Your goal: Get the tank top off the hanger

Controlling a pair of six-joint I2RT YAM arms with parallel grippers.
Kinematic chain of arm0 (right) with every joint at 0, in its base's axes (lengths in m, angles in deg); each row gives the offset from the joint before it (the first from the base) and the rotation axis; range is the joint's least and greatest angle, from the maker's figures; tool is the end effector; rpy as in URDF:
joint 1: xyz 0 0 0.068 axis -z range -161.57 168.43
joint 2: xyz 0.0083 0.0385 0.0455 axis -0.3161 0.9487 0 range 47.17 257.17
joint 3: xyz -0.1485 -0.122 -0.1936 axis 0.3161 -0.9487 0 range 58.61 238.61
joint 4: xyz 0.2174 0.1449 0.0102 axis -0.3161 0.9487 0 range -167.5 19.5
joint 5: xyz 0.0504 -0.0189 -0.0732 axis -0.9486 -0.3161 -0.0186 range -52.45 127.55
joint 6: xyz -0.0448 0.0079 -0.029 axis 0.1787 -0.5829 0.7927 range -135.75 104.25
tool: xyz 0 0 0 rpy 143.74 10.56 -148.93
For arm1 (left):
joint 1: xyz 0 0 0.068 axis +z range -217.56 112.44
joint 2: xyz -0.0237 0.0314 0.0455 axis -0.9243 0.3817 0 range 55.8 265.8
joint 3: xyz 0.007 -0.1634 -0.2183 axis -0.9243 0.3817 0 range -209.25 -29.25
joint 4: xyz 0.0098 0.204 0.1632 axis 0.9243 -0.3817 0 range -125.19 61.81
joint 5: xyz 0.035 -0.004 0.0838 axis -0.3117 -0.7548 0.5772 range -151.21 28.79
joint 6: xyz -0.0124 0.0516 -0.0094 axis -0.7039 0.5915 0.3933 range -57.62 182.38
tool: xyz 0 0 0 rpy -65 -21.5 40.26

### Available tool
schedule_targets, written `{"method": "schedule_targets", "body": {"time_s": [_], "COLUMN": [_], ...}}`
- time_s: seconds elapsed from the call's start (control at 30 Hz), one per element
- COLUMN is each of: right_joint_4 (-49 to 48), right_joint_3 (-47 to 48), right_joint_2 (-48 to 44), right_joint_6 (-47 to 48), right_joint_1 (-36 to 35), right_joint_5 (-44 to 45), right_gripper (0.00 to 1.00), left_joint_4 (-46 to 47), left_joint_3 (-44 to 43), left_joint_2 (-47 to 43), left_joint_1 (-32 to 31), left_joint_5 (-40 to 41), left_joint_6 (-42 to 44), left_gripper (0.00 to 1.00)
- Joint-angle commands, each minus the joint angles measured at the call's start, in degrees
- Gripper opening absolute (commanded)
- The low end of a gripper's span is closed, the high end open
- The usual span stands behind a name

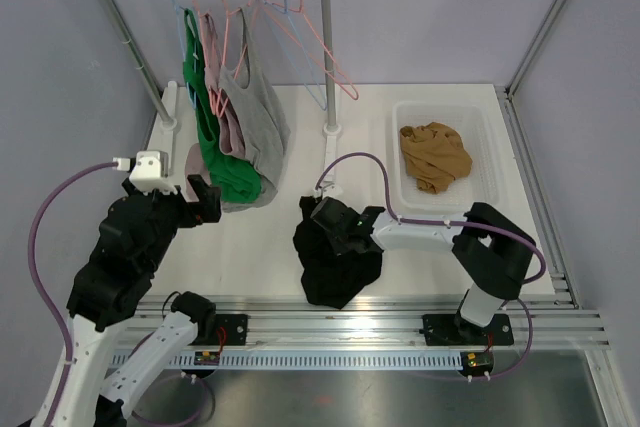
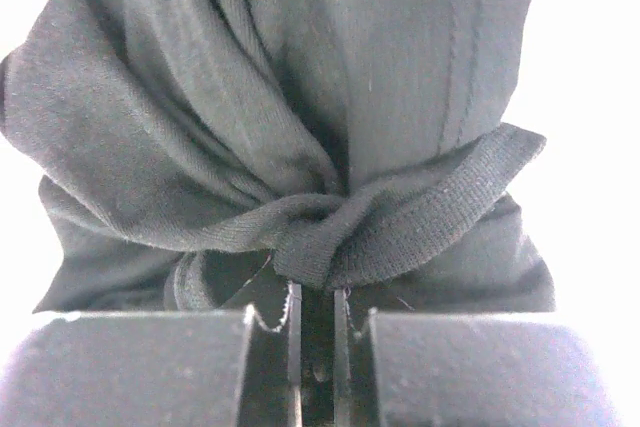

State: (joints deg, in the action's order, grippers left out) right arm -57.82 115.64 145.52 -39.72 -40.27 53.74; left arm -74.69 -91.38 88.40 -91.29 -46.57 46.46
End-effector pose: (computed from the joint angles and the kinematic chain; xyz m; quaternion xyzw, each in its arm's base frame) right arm 0.1823 0.2805 0.1633 -0.2524 0.9253 0.0614 0.2762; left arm 0.0813 -0.0259 0.3970 -0.0214 0.8004 -0.1038 0.5900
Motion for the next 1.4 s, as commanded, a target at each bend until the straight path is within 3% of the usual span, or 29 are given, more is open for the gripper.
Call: {"method": "schedule_targets", "body": {"time_s": [0.0, 0.07, 0.2, 0.33, 0.5, 0.7, 0.8, 1.03, 1.17, 1.27, 1.3, 1.37], "right_joint_4": [0.4, 7.1, 13.5, 21.3, 21.6, 15.9, 12.8, 7.6, 6.2, 10.5, 11.9, 13.1], "right_joint_3": [-0.4, 3.5, 8.8, 16.4, 24.3, 28.2, 27.4, 21.4, 18.7, 20.9, 21.2, 22.2], "right_joint_2": [-9.4, -16.8, -22.3, -24.9, -27.1, -23.2, -19.4, -6.9, -0.1, 4.6, 4.7, 2.7], "right_joint_6": [-0.3, 1.2, 3.0, 7.3, 14.4, 22.0, 21.4, 19.4, 15.9, 13.8, 13.4, 12.6], "right_joint_1": [-0.8, -0.8, 0.8, 7.6, 17.2, 31.5, 39.8, 46.1, 48.1, 48.4, 48.4, 48.3], "right_joint_5": [6.9, 14.9, 19.5, 22.2, 22.2, 19.3, 13.1, 5.2, 0.5, 0.2, 0.2, 1.9], "right_gripper": [0.00, 0.00, 0.00, 0.00, 0.00, 0.00, 0.00, 0.01, 0.15, 0.24, 0.47, 0.62], "left_joint_4": [4.8, 7.7, 8.4, 9.3, 9.5, 9.6, 9.6, 9.1, 9.2, 7.9, 7.0, 4.3], "left_joint_3": [5.0, 10.7, 13.6, 15.4, 15.6, 16.1, 16.3, 15.5, 15.1, 13.5, 12.4, 8.1], "left_joint_2": [-6.7, -11.4, -12.5, -11.4, -10.2, -11.1, -12.1, -12.7, -11.9, -9.9, -9.1, -5.5], "left_joint_1": [0.1, 0.1, 0.1, 0.3, 0.5, 0.7, 0.9, 1.0, 1.1, 1.1, 1.1, 1.1], "left_joint_5": [6.5, 9.4, 11.2, 10.3, 9.4, 10.9, 13.2, 12.9, 11.9, 9.5, 8.8, 8.0], "left_joint_6": [2.8, 2.7, 1.9, 2.1, 1.9, 1.2, -0.2, -1.7, -1.2, -0.8, -1.0, -1.5], "left_gripper": [0.99, 0.99, 0.99, 0.99, 0.99, 0.99, 0.99, 0.99, 0.99, 0.99, 0.99, 0.99]}}
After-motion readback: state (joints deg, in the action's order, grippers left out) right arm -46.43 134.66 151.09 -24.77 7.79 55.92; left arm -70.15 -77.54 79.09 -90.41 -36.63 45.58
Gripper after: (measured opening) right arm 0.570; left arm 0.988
